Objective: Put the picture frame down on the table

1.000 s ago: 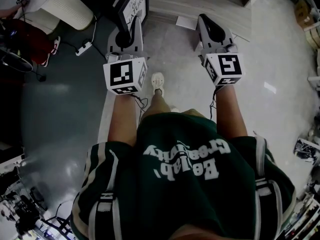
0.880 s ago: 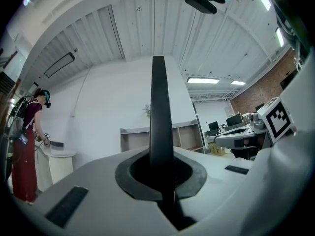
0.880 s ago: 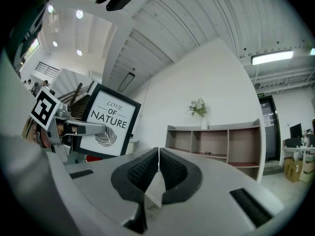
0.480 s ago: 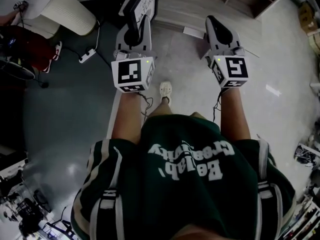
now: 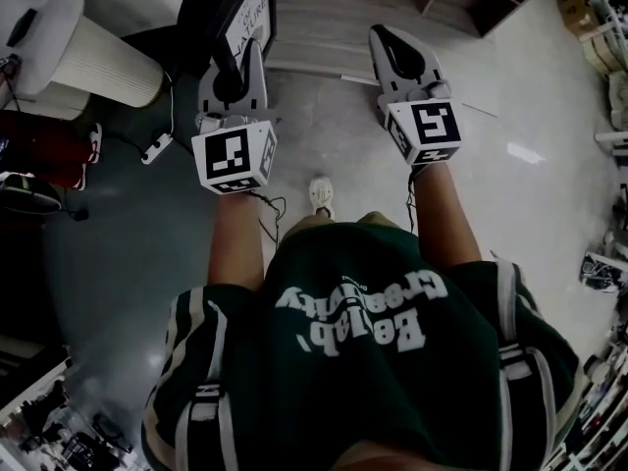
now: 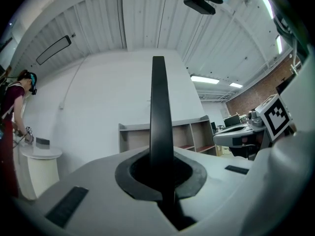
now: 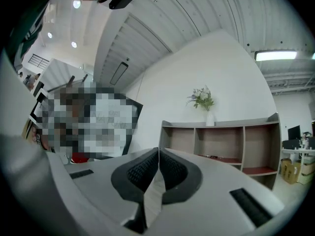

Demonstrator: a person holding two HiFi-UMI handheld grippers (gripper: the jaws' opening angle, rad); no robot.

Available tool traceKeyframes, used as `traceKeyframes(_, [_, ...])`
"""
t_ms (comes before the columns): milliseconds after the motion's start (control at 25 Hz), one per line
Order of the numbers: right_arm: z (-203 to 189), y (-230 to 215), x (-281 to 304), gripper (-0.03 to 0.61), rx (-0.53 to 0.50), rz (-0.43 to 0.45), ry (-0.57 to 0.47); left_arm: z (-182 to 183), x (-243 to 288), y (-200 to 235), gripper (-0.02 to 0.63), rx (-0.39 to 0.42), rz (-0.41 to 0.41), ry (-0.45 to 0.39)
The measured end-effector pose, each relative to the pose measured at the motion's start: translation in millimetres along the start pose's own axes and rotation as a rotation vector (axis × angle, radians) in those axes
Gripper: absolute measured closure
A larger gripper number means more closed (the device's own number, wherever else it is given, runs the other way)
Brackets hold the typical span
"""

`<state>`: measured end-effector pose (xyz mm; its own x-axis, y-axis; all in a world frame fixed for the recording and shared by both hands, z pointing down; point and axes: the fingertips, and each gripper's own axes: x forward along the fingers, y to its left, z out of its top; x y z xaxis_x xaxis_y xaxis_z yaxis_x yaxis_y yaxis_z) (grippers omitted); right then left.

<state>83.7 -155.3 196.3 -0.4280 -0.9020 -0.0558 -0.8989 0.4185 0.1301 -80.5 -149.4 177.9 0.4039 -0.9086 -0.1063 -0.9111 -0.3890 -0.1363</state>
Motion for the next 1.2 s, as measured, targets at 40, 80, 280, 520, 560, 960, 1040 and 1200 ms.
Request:
traceKeyframes(40, [-0.8, -5.5, 5.4, 0.543, -0.002, -0.006, 0.001, -1.8, 9.4, 1.2, 0.588, -0.004, -0.005, 0.000])
traceKeyframes(80, [-0.9, -10.7, 12.1, 0.543, -0.002, -0.011, 0.003, -3.0, 19.5, 3.4, 0.588, -0.006, -0.011, 0.000])
traceKeyframes(280, [-6.5, -20.5, 52.6, 0.543, 0.011, -0.021, 0.009, -8.0, 61.5, 23.5, 0.588, -0.002, -0.038, 0.003])
traceKeyframes(520, [-19.4, -28.1, 98.7, 0.543, 0.015, -0.040, 0.016, -28.9, 96.4, 48.2, 0.588, -0.007, -0.062, 0.006])
traceKeyframes(560, [-20.3, -29.4, 105.6, 0.543, 0.015, -0.043, 0.017, -32.0, 101.4, 52.6, 0.588, -0.009, -0.065, 0.008])
traceKeyframes(960, [-40.4, -35.9, 152.1, 0.543, 0.028, -0.044, 0.042, -59.3, 138.8, 76.5, 0.588, -0.019, -0.082, 0.013])
traceKeyframes(1040, [-45.6, -38.2, 162.6, 0.543, 0.032, -0.035, 0.049, -66.6, 146.9, 79.8, 0.588, -0.018, -0.080, 0.023])
traceKeyframes(1200, [-55.0, -44.9, 187.4, 0.543, 0.043, -0.009, 0.055, -79.6, 163.1, 88.0, 0.588, -0.014, -0.067, 0.040])
